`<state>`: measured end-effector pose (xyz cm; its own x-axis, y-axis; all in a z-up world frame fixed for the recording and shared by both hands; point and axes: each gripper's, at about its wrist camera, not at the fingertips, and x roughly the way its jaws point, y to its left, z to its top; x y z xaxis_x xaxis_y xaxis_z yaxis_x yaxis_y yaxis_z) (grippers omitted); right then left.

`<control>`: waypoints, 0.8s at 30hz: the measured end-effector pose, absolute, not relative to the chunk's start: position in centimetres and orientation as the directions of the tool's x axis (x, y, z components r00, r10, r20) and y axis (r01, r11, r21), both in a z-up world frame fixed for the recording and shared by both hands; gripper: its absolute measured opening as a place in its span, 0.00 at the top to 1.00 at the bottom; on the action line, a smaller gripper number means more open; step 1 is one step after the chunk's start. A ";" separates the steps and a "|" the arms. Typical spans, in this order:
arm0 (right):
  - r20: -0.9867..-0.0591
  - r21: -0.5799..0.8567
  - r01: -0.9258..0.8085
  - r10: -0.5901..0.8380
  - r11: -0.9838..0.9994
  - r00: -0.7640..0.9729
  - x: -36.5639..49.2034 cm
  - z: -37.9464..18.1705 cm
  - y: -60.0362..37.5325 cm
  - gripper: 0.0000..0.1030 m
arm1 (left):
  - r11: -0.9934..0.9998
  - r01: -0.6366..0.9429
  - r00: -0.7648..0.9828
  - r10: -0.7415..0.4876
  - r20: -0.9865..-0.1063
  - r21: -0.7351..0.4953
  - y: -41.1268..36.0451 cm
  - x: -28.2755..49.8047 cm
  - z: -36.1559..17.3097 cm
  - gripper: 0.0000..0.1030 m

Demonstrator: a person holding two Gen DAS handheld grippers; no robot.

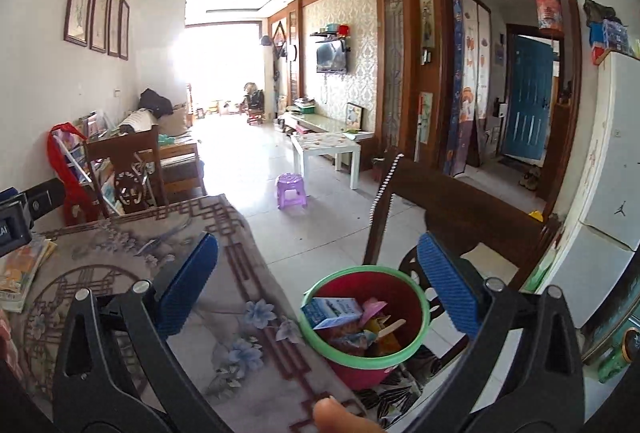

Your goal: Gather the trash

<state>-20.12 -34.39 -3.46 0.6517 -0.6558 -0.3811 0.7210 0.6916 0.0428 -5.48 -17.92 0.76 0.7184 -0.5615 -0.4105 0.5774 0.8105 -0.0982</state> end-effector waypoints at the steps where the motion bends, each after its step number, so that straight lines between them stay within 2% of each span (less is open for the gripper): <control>1: -0.374 0.047 0.714 -0.651 0.698 0.661 -19.8 -3.0 -33.8 0.04 | 0.818 0.564 0.726 -0.555 -0.406 -0.109 -17.4 -5.4 0.9 0.08; 5: -0.359 0.036 0.693 -0.638 0.720 0.682 -18.8 -2.1 -32.3 0.04 | 0.846 0.514 0.780 -0.529 -0.335 -0.140 -15.3 -6.0 1.2 0.08; 8: -0.363 0.035 0.687 -0.631 0.726 0.686 -18.6 -2.1 -32.1 0.04 | 0.841 0.524 0.766 -0.533 -0.359 -0.133 -15.4 -6.2 1.4 0.08; 24: -0.366 0.034 0.693 -0.636 0.720 0.679 -19.2 -2.5 -31.5 0.04 | 0.838 0.524 0.755 -0.539 -0.374 -0.150 -15.7 -6.8 1.5 0.08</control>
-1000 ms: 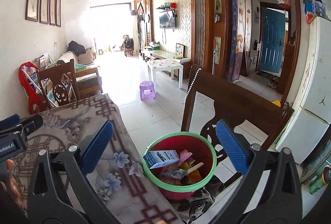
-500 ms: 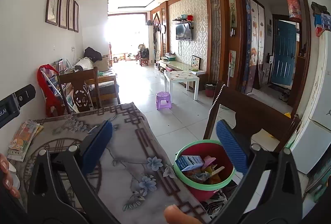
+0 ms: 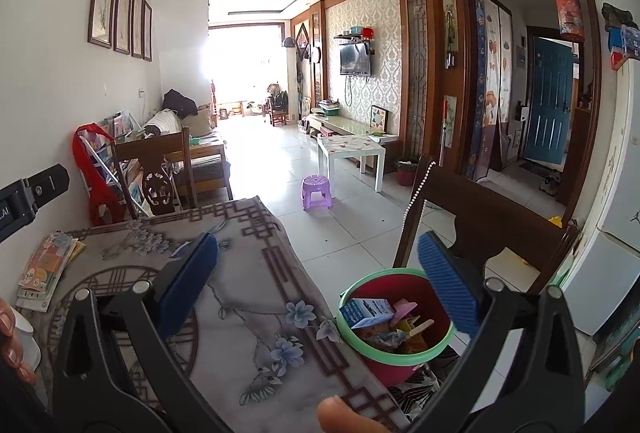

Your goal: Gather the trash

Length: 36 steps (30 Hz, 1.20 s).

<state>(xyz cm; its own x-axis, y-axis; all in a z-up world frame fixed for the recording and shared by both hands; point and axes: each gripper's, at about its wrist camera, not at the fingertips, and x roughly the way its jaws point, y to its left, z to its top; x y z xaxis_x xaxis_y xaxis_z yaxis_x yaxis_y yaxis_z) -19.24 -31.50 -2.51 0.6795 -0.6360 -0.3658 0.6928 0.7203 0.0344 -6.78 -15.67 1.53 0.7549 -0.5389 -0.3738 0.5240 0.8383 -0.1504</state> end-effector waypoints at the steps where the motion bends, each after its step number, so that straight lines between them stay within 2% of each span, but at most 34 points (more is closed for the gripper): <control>1: -0.366 0.034 0.694 -0.637 0.719 0.678 -19.3 -2.5 -31.5 0.04 | 0.838 0.525 0.754 -0.539 -0.375 -0.149 -15.8 -6.8 1.5 0.08; 36: -0.390 0.027 0.693 -0.631 0.720 0.671 -19.4 -2.6 -32.1 0.04 | 0.842 0.521 0.750 -0.529 -0.398 -0.138 -15.7 -5.6 0.8 0.08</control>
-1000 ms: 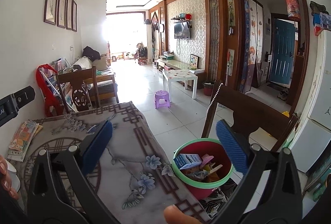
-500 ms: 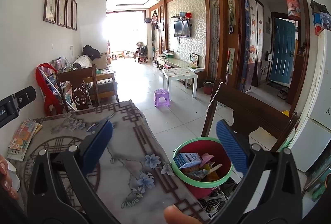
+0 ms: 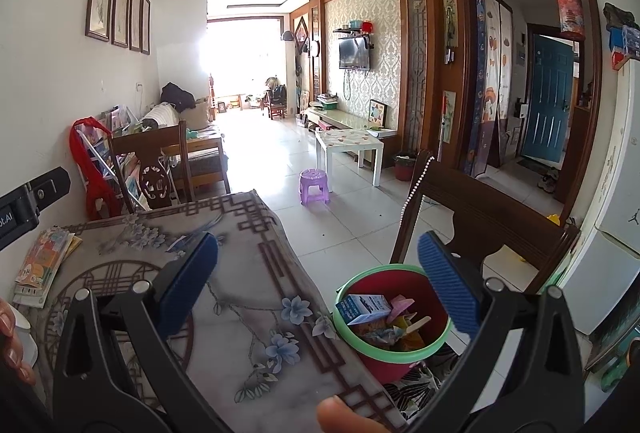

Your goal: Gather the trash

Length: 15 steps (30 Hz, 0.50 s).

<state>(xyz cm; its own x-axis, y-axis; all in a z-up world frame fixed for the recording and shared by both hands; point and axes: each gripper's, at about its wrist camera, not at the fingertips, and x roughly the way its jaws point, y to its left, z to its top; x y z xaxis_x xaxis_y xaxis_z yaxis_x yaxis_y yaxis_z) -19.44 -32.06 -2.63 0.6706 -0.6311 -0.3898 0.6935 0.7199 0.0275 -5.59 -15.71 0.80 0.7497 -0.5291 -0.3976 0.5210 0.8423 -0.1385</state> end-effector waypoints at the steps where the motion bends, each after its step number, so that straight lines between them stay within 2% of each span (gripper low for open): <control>1: -0.391 0.028 0.693 -0.631 0.720 0.671 -19.5 -2.6 -32.1 0.04 | 0.843 0.521 0.750 -0.528 -0.398 -0.138 -15.7 -5.6 0.8 0.08; 15: -0.397 0.024 0.691 -0.628 0.722 0.670 -19.3 -2.9 -32.2 0.04 | 0.845 0.516 0.749 -0.524 -0.406 -0.141 -15.2 -4.9 0.1 0.08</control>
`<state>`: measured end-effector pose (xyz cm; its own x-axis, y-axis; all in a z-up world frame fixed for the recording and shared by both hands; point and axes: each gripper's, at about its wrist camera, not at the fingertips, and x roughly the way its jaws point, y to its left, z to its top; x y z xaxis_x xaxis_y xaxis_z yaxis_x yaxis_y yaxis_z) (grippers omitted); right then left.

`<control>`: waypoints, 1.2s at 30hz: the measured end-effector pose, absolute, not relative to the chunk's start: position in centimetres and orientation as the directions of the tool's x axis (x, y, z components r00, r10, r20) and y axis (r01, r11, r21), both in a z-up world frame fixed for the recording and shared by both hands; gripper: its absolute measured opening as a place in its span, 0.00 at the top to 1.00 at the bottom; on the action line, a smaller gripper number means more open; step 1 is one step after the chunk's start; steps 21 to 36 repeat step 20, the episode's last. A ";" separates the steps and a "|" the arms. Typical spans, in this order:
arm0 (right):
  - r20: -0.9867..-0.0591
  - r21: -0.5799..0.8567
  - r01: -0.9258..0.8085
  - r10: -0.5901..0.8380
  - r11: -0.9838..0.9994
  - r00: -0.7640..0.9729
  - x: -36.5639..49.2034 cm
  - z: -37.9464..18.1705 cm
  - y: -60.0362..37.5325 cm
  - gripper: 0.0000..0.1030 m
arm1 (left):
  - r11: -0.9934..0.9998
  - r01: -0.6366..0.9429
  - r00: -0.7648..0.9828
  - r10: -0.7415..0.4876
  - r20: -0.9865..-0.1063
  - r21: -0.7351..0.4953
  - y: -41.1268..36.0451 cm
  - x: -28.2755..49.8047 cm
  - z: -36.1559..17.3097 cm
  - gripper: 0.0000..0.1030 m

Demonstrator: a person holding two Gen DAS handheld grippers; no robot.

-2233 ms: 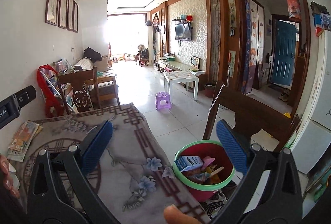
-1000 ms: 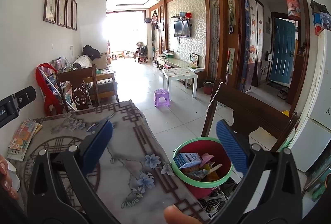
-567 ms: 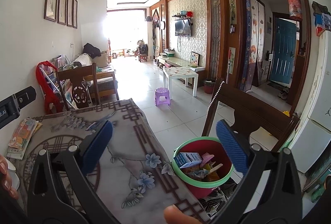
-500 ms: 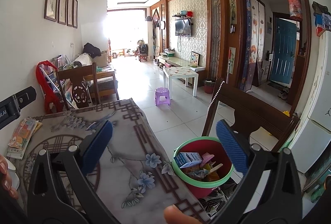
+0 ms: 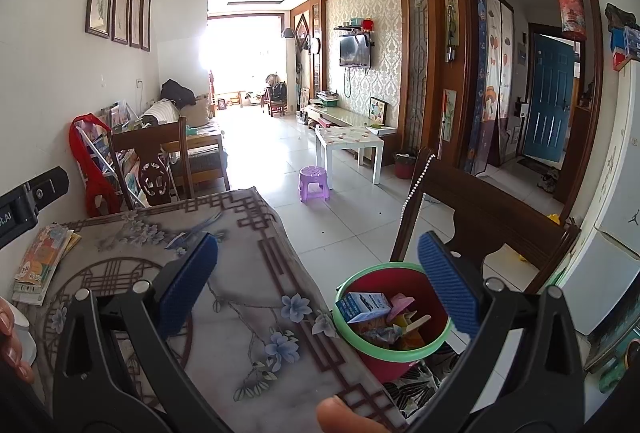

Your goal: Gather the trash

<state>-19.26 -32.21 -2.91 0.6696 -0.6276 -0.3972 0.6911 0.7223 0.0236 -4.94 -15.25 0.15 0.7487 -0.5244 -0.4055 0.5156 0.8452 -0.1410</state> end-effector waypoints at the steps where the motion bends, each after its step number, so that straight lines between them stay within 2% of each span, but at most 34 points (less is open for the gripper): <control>1: -0.399 0.023 0.691 -0.627 0.723 0.669 -19.2 -3.1 -32.3 0.04 | 0.846 0.514 0.749 -0.523 -0.407 -0.141 -15.2 -4.8 0.0 0.08; 10: -0.431 0.009 0.679 -0.610 0.734 0.665 -18.3 -4.4 -32.4 0.04 | 0.843 0.515 0.726 -0.526 -0.444 -0.157 -15.0 -3.2 -1.9 0.08; 13: -0.459 -0.002 0.664 -0.591 0.747 0.663 -16.8 -5.0 -32.4 0.04 | 0.851 0.492 0.709 -0.514 -0.482 -0.184 -14.1 -1.7 -3.6 0.08; 17: -0.534 -0.028 0.618 -0.534 0.786 0.655 -13.7 -8.1 -31.8 0.04 | 0.913 0.366 0.693 -0.396 -0.603 -0.178 -10.7 2.3 -9.7 0.08; 20: -0.609 -0.054 0.558 -0.470 0.828 0.639 -10.5 -12.3 -31.1 0.04 | 0.966 0.249 0.693 -0.223 -0.686 -0.064 -6.9 4.8 -16.3 0.08; 36: -0.609 -0.054 0.558 -0.470 0.828 0.639 -10.5 -12.3 -31.1 0.04 | 0.966 0.249 0.693 -0.223 -0.686 -0.064 -6.9 4.8 -16.3 0.08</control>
